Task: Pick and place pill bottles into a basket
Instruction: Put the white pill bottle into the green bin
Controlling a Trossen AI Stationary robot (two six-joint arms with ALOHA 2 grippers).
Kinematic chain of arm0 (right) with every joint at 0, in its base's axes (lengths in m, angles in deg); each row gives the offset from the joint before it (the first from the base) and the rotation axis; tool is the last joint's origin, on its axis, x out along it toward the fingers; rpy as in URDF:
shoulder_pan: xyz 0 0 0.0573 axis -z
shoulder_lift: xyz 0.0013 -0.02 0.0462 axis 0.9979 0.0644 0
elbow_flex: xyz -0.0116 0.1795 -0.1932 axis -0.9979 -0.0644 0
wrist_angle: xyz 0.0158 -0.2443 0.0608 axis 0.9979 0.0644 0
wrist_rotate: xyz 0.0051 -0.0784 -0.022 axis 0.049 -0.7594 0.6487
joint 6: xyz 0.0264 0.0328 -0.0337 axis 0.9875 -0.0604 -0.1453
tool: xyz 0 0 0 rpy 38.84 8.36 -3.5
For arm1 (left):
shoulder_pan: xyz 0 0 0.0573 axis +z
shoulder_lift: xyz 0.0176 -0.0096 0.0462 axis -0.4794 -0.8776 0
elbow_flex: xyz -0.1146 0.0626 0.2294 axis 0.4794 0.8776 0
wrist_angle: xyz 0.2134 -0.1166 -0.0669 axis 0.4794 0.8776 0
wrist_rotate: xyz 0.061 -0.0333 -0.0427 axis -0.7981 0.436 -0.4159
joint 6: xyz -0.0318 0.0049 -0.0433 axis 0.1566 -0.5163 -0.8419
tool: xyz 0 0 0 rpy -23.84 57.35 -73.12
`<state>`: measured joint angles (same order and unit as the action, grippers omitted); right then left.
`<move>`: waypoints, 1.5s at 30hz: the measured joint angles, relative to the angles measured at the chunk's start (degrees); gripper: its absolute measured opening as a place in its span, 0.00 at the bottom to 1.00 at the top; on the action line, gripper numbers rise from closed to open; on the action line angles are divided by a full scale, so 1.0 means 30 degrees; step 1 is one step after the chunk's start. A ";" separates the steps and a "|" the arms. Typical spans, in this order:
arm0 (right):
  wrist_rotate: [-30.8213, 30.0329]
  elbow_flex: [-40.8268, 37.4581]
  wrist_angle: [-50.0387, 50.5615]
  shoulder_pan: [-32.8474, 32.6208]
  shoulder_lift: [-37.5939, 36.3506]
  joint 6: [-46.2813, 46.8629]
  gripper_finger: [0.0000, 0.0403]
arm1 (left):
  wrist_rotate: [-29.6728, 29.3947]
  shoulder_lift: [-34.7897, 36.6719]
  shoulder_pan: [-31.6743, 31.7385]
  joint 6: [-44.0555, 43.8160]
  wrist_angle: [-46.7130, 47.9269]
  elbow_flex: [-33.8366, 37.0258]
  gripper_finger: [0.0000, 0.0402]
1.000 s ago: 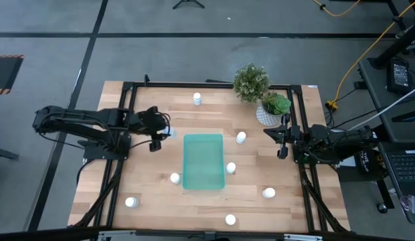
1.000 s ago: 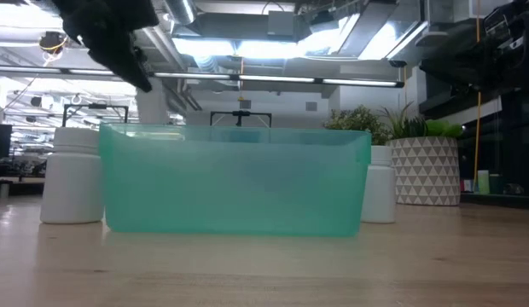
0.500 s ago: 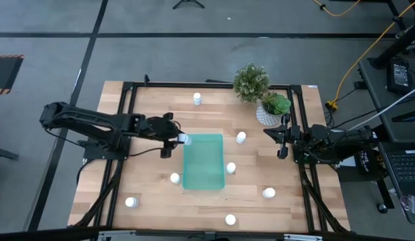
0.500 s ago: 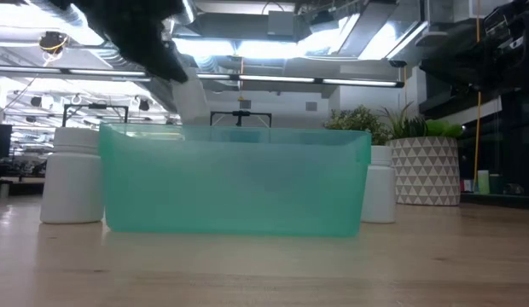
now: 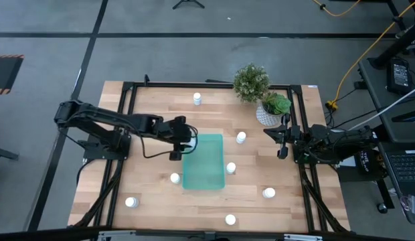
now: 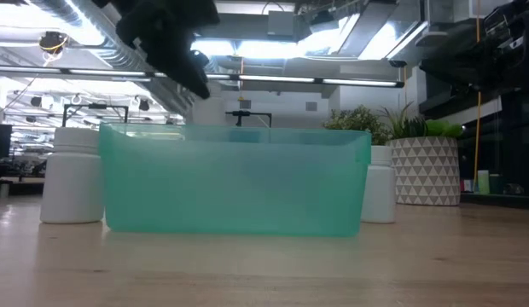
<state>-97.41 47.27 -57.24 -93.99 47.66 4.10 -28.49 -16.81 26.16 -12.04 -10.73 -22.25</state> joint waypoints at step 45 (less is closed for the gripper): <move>0.0007 -0.0004 0.0044 0.0004 0.0007 0.0452 0.05 | -0.1175 -0.4039 0.0539 -0.1181 -0.2318 0.0728 0.42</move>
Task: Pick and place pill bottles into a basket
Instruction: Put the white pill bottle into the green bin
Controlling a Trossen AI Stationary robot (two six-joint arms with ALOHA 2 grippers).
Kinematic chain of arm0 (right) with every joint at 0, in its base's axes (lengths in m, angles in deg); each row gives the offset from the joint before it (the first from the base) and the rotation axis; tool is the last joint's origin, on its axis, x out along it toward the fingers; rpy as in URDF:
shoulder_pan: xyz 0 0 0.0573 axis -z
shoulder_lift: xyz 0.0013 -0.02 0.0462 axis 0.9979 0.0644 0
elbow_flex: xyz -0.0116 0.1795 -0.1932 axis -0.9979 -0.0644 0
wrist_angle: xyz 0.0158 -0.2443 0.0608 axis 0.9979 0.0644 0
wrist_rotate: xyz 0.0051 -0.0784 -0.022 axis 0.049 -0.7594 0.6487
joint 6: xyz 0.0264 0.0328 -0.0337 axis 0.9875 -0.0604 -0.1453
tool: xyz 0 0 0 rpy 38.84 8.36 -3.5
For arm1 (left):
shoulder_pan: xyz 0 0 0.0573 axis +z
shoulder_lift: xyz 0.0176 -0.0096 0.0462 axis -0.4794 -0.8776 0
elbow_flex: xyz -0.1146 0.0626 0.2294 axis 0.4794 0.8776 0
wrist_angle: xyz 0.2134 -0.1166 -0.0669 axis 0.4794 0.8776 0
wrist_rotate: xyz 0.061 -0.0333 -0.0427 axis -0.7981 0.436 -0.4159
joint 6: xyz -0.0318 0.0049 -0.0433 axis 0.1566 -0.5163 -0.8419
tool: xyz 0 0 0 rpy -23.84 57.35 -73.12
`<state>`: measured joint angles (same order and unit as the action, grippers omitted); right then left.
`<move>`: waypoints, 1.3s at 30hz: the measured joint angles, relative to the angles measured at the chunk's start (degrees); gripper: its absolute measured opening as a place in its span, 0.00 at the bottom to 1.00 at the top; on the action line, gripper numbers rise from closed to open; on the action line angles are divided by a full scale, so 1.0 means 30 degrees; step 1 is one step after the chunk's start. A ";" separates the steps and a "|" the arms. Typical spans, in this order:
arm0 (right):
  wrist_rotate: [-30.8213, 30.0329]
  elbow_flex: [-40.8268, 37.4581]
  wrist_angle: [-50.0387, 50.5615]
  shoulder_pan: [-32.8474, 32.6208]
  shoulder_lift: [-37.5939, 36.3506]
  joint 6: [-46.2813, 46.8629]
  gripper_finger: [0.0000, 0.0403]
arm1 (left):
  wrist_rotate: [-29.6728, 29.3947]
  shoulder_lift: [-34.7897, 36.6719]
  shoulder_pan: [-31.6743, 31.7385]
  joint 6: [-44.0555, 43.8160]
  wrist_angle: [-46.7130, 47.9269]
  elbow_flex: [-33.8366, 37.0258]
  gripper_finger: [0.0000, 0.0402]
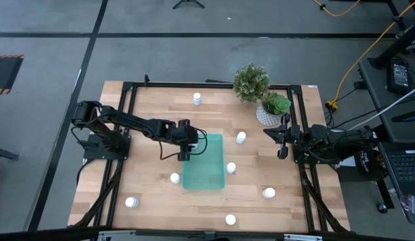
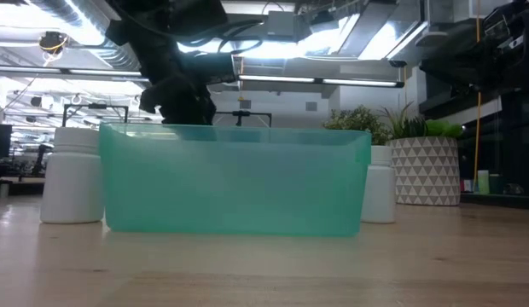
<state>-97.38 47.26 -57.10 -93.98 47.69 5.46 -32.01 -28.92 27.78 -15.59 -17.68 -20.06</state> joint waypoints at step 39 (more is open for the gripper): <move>0.0000 0.0004 0.0000 0.0003 0.0000 -0.0007 0.05 | -0.0503 0.0007 0.0044 -0.0199 0.0011 0.0007 0.53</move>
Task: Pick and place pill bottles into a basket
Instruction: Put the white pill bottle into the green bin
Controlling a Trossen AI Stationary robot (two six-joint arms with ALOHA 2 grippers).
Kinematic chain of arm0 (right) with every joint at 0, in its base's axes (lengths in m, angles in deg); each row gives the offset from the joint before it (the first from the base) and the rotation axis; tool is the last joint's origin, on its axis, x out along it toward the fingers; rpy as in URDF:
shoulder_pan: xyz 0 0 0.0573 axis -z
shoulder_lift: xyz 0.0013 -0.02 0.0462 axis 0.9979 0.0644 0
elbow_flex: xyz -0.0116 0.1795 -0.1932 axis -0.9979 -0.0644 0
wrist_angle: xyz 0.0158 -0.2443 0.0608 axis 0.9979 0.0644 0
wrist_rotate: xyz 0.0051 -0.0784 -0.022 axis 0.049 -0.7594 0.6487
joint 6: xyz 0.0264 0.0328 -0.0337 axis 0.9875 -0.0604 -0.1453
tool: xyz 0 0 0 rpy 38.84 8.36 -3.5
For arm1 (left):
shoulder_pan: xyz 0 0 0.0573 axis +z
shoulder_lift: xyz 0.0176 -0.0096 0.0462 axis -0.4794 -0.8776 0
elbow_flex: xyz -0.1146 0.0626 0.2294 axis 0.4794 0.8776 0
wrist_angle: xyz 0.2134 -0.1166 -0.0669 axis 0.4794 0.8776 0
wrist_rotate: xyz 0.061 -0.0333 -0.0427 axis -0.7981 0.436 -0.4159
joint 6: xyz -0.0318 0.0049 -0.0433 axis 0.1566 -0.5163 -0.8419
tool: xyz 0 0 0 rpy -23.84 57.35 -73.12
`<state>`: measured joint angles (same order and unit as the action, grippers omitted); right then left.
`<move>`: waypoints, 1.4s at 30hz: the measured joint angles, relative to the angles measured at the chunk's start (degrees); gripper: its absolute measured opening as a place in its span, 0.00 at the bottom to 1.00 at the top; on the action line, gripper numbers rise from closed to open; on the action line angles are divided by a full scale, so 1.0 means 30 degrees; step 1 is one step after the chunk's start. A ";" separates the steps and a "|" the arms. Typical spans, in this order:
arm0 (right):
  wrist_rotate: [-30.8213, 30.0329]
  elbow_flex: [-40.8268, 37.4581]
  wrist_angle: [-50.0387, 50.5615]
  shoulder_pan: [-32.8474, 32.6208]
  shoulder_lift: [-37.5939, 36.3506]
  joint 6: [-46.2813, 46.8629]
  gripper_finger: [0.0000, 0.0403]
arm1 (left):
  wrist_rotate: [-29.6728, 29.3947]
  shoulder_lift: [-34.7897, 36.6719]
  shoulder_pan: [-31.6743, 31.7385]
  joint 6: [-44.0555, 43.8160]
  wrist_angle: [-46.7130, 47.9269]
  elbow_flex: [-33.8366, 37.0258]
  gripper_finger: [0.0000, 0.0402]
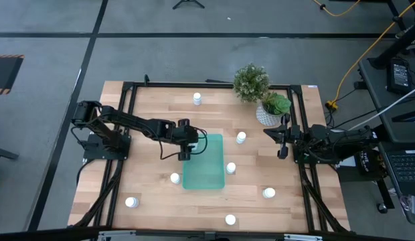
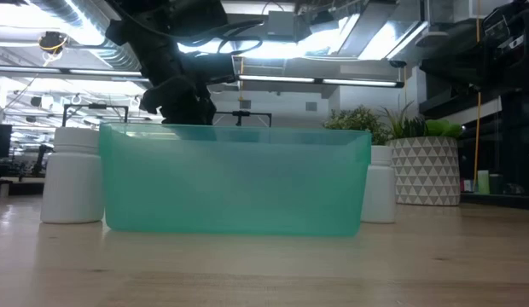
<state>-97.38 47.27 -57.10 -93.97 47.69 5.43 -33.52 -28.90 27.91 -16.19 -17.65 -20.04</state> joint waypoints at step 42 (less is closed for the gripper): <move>0.0000 -0.0001 0.0699 0.0000 -0.0007 -0.0043 0.05 | -0.0894 1.0174 -0.1137 0.0367 0.1489 0.3996 0.22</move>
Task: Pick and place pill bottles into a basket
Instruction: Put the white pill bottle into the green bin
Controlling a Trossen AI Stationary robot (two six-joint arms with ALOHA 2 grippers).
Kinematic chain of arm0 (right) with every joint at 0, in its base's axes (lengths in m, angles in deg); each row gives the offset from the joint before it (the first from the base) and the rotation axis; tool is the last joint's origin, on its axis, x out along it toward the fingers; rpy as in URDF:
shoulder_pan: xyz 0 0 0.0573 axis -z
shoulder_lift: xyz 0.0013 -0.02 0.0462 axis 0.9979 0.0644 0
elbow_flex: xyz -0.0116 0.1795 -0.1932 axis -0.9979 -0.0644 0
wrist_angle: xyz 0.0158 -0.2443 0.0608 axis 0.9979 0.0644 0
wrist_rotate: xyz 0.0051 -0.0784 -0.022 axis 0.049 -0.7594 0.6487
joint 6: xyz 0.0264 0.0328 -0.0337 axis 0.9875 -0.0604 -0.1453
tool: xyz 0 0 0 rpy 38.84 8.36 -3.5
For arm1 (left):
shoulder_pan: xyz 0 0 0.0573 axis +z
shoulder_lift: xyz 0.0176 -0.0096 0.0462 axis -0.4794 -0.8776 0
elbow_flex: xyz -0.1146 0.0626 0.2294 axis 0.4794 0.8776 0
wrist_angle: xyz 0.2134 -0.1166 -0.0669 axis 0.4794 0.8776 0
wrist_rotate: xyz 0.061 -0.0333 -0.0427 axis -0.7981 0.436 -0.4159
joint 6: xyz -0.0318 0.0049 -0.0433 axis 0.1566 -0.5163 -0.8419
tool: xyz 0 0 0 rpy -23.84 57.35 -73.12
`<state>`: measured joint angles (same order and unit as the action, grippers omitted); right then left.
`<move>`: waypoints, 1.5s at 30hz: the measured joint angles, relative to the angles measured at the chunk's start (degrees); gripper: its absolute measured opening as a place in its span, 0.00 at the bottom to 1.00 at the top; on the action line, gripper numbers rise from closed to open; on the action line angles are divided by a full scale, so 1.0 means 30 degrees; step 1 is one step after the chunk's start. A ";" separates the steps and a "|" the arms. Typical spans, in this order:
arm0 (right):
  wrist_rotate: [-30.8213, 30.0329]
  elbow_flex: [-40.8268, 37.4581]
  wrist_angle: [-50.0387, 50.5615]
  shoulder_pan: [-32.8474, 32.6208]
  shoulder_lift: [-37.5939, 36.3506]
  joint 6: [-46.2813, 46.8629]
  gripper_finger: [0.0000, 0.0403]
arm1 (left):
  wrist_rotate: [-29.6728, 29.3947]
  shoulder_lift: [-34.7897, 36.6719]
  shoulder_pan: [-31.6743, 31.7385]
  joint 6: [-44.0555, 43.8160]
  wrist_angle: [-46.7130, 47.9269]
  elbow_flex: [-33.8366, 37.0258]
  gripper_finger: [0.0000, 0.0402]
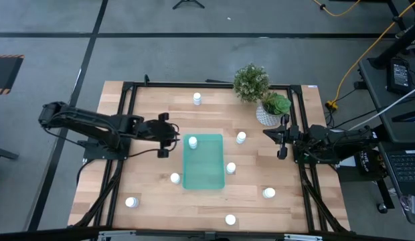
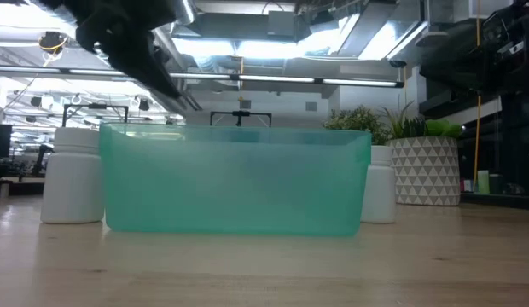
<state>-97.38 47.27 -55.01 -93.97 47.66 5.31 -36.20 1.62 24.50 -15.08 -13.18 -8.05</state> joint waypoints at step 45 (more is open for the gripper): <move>0.0004 0.9068 0.7170 -0.0574 1.3910 0.5593 0.01 | -0.0018 0.5796 0.0055 0.3054 -0.6937 0.6139 0.01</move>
<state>-97.37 74.47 -33.49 -95.70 89.40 22.09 -36.26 19.01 24.67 -5.92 -34.00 10.36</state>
